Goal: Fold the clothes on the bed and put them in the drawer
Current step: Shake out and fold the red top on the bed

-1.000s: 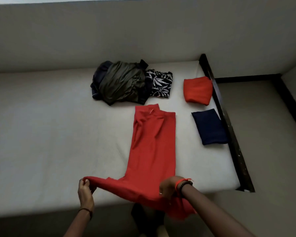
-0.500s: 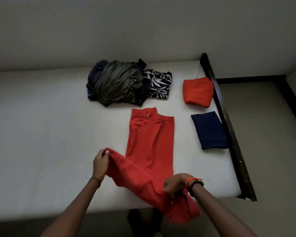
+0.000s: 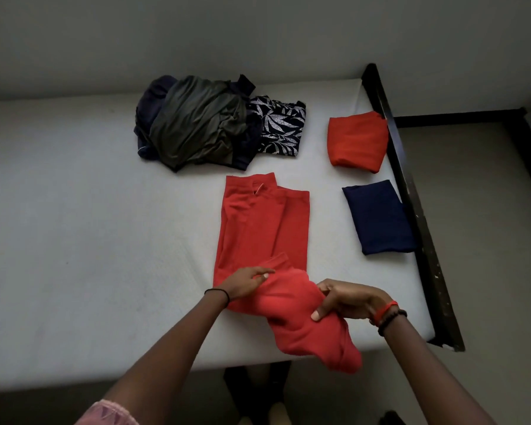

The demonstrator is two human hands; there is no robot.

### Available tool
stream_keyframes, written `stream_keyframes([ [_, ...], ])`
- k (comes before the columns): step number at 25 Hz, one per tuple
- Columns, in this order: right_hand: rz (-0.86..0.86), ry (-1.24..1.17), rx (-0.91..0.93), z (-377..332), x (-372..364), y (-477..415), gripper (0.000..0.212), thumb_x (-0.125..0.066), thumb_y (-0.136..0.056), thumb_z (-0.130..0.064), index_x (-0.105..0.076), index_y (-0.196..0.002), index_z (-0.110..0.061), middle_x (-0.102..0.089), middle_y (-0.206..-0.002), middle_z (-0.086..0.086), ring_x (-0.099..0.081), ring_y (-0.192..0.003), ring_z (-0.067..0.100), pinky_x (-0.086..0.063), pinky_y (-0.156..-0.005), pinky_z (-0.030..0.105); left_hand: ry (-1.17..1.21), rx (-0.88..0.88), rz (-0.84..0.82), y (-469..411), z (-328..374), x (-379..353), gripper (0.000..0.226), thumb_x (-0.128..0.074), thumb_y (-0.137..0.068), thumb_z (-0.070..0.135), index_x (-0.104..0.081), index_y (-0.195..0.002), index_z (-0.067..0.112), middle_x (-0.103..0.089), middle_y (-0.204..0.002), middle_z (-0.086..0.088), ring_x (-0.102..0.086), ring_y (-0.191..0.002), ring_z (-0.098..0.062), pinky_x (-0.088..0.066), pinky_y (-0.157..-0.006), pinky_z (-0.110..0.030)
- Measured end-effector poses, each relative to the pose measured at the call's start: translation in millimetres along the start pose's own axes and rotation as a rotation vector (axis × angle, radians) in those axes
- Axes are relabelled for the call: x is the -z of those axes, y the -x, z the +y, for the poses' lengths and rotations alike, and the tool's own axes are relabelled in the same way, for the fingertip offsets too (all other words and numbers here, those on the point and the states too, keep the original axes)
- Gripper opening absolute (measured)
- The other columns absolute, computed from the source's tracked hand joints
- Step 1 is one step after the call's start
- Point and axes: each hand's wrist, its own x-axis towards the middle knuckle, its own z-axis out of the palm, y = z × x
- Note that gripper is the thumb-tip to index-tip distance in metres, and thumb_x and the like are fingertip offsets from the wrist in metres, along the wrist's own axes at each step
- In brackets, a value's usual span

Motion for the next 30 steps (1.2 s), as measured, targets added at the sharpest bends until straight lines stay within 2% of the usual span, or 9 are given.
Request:
stream_keyframes([
  [3,-0.049,-0.133,0.125,-7.7,-2.4,15.3,0.032,-0.06,-0.073,0.006,-0.067,-0.104,0.003,-0.071,-0.105,0.013,-0.068,-0.098,0.024,-0.054,-0.087,0.029,-0.074,0.082,-0.156,-4.9,3.5,-15.7,0.052,-0.023,-0.102,0.047,-0.041,-0.143,0.022,-0.035,-0.152,-0.005,-0.025,-0.144,-0.019,-0.01,-0.118,-0.033],
  [7,0.036,-0.263,0.177,-7.6,3.0,21.1,0.033,-0.073,-0.066,-0.006,-0.06,-0.094,0.006,-0.061,-0.091,0.017,-0.063,-0.079,0.023,-0.05,-0.071,0.027,0.072,0.196,-0.156,-1.0,-4.7,-26.6,0.087,-0.012,-0.085,0.078,-0.065,-0.117,0.018,-0.059,-0.129,-0.012,-0.054,-0.118,-0.027,-0.034,-0.108,-0.039],
  [9,0.127,-0.371,0.187,-12.0,5.2,23.8,0.039,-0.075,-0.066,-0.011,-0.056,-0.096,0.004,-0.053,-0.085,0.016,-0.055,-0.072,0.021,-0.046,-0.066,0.028,0.143,0.2,-0.157,0.0,-14.8,-28.5,0.1,-0.007,-0.073,0.09,-0.057,-0.129,0.026,-0.057,-0.134,-0.007,-0.052,-0.122,-0.023,-0.032,-0.11,-0.041],
  [11,0.284,-0.515,0.235,-21.3,6.7,21.6,0.008,-0.065,-0.075,-0.007,-0.063,-0.07,0.0,-0.057,-0.064,0.008,-0.056,-0.055,0.014,-0.048,-0.054,0.023,0.198,0.205,-0.172,3.7,-18.5,-28.1,0.094,-0.007,-0.072,0.091,-0.04,-0.142,0.037,-0.048,-0.144,0.0,-0.043,-0.133,-0.02,-0.025,-0.115,-0.04],
  [13,0.414,-0.597,0.277,-34.2,13.2,12.8,0.028,-0.053,-0.084,-0.008,-0.06,-0.056,-0.008,-0.053,-0.052,0.003,-0.051,-0.043,0.01,-0.047,-0.046,0.019,0.28,0.209,-0.172,6.4,-18.2,-24.9,0.087,-0.011,-0.079,0.084,-0.035,-0.145,0.033,-0.044,-0.146,0.001,-0.04,-0.135,-0.018,-0.023,-0.113,-0.032],
  [19,0.513,-0.8,0.257,-82.5,53.9,-35.3,0.047,-0.036,-0.099,-0.014,-0.069,-0.068,0.0,-0.069,-0.072,0.014,-0.068,-0.065,0.022,-0.056,-0.053,0.024,0.413,0.294,-0.043,-16.0,-46.7,-2.3,0.107,-0.018,-0.063,0.098,-0.063,-0.122,0.021,-0.068,-0.115,-0.004,-0.063,-0.103,-0.02,-0.04,-0.104,-0.039],
  [22,0.517,-0.896,0.276,-107.7,86.4,-73.9,0.028,-0.04,-0.098,-0.015,-0.063,-0.099,0.002,-0.069,-0.08,0.01,-0.066,-0.074,0.018,-0.058,-0.058,0.023,0.353,0.296,0.018,-27.4,-69.3,10.3,0.082,-0.037,-0.061,0.095,-0.065,-0.078,0.02,-0.068,-0.084,0.006,-0.061,-0.075,-0.015,-0.046,-0.076,-0.031],
  [25,0.584,-0.88,0.302,-126.8,114.3,-114.6,0.022,-0.045,-0.096,-0.015,-0.06,-0.089,-0.001,-0.063,-0.088,0.013,-0.065,-0.081,0.022,-0.059,-0.06,0.031,0.343,0.199,0.025,-32.6,-90.9,21.5,0.057,-0.065,-0.063,0.074,-0.069,-0.093,0.027,-0.07,-0.098,0.009,-0.066,-0.088,-0.008,-0.053,-0.081,-0.026],
  [30,0.71,-0.657,0.185,-129.7,132.3,-153.0,0.042,-0.043,-0.101,-0.033,-0.041,-0.116,0.006,-0.052,-0.11,0.031,-0.061,-0.101,0.039,-0.056,-0.077,0.041,0.342,0.137,-0.074,-33.6,-113.7,24.3,0.013,-0.067,-0.083,0.039,-0.067,-0.094,0.032,-0.065,-0.098,0.008,-0.062,-0.092,-0.011,-0.044,-0.072,-0.012],
])
